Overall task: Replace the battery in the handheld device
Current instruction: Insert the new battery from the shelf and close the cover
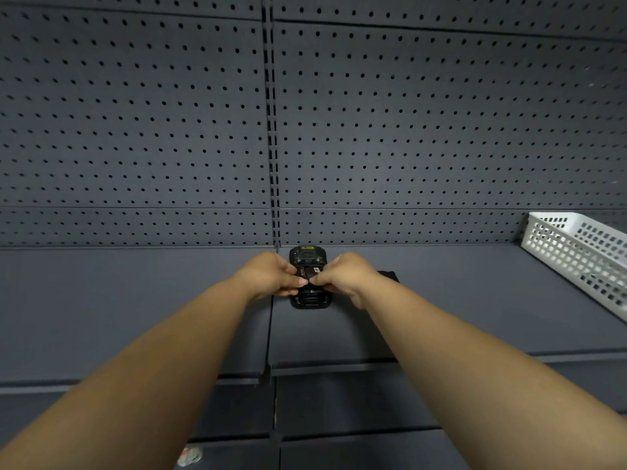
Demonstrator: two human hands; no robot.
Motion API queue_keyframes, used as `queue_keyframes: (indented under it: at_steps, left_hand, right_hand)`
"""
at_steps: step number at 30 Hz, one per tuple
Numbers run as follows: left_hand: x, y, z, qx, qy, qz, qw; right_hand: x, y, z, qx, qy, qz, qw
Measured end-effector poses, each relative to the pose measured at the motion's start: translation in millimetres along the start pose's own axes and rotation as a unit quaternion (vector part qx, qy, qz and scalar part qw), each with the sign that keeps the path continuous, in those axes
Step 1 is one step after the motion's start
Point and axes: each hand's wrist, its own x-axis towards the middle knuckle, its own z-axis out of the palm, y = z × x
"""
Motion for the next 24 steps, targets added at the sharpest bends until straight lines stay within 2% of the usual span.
queue_keyframes:
  at_steps: [6, 9, 11, 24]
  left_hand:
    - [4.0, -2.2, 0.4, 0.045, 0.003, 0.008, 0.999]
    - [3.8, -3.7, -1.1, 0.139, 0.021, 0.030, 0.990]
    - [3.5, -4.6, -1.9, 0.164, 0.021, 0.038, 0.986]
    - [9.7, -9.7, -1.7, 0.146, 0.007, 0.044, 0.988]
  right_hand:
    - [-7.5, -3.2, -5.8, -0.102, 0.004, -0.020, 0.995]
    - [-10.3, -1.6, -5.8, -0.157, 0.011, -0.040, 0.987]
    - [-9.7, -0.9, -4.7, -0.183, 0.013, -0.049, 0.982]
    - [-5.3, 2.6, -3.4, -0.272, 0.001, -0.090, 0.958]
